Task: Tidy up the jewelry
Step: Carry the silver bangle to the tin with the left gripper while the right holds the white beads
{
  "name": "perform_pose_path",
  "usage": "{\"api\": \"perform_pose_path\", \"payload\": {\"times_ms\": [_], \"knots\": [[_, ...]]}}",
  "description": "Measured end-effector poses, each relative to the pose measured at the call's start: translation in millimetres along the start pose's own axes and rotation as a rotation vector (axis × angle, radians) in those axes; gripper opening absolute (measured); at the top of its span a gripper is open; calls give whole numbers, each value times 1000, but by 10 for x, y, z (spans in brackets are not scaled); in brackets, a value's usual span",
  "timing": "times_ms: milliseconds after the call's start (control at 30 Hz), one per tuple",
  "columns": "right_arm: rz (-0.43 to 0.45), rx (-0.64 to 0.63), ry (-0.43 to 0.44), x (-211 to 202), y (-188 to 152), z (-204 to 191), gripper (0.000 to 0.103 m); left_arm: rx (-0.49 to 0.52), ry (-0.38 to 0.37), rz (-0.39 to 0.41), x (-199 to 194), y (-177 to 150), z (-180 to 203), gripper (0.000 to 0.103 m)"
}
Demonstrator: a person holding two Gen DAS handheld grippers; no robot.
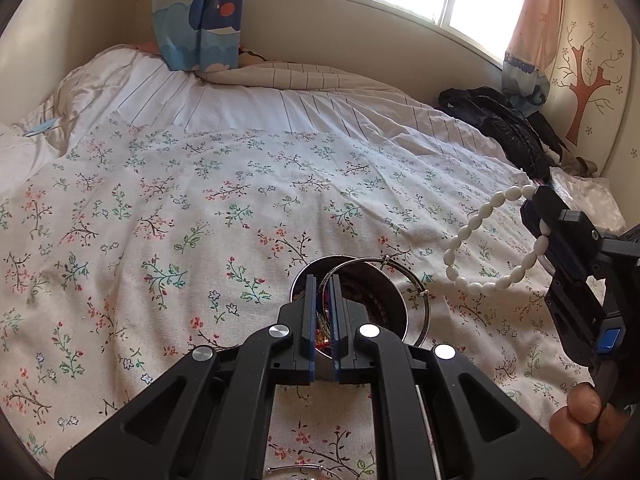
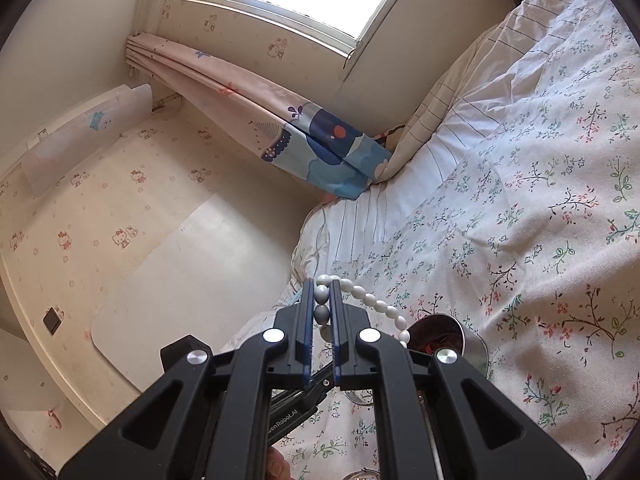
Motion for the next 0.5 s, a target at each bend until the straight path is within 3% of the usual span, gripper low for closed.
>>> {"api": "perform_pose_path", "payload": {"times_ms": [500], "knots": [[-26,2,-14,163,19,70,9,0,4,-33,189,-21,4,5]]}}
Point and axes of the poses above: each gripper's, at about its wrist camera, not at the fingertips, and x roughly the way its jaws point, z to its right, y to its top, the point moved 10 cm from there along x, roughly the way its jaws point, and after that the axes turned 7 degrees about -z, right-handed, at the moved point
